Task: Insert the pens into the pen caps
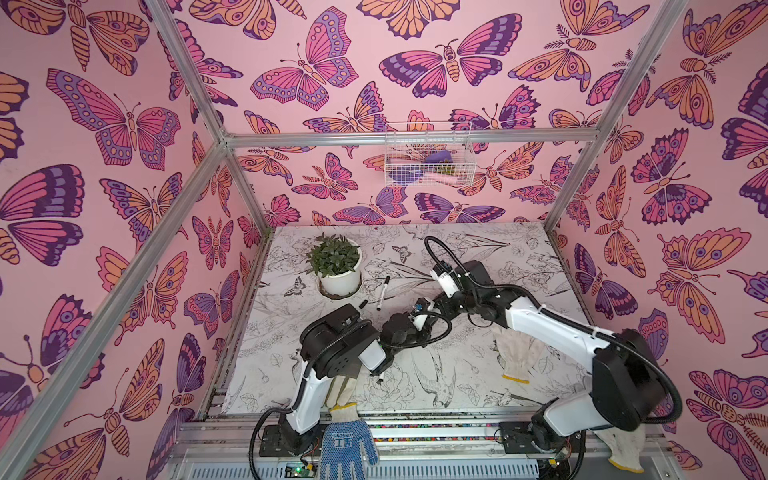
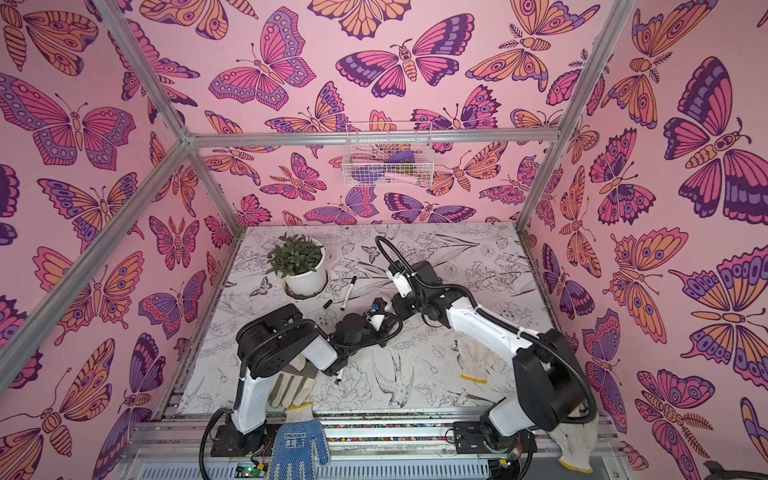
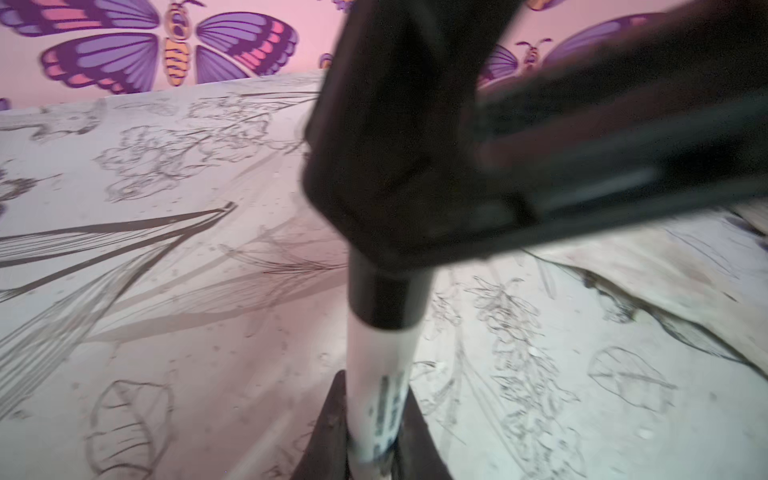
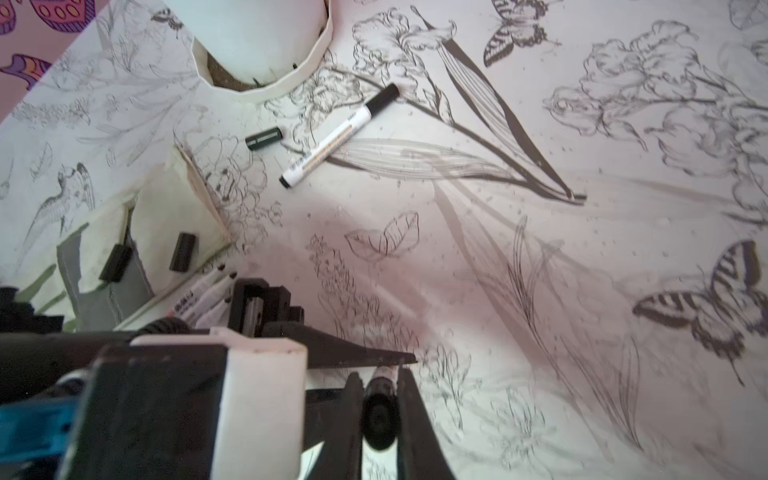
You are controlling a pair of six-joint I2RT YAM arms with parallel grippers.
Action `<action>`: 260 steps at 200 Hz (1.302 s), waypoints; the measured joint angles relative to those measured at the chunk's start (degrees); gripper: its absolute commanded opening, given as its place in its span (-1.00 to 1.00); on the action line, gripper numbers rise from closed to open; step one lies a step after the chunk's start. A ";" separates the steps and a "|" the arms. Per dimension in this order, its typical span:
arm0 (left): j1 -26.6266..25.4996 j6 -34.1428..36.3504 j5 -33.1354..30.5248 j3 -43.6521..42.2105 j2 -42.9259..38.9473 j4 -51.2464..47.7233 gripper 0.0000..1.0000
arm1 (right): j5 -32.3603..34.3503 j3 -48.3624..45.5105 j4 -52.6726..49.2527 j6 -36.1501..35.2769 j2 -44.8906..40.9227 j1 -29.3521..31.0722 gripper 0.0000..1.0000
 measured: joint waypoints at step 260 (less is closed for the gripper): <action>2.54 1.14 -1.88 4.28 -6.23 -10.93 -1.00 | 0.50 7.65 -1.81 -1.18 3.72 -0.42 -1.00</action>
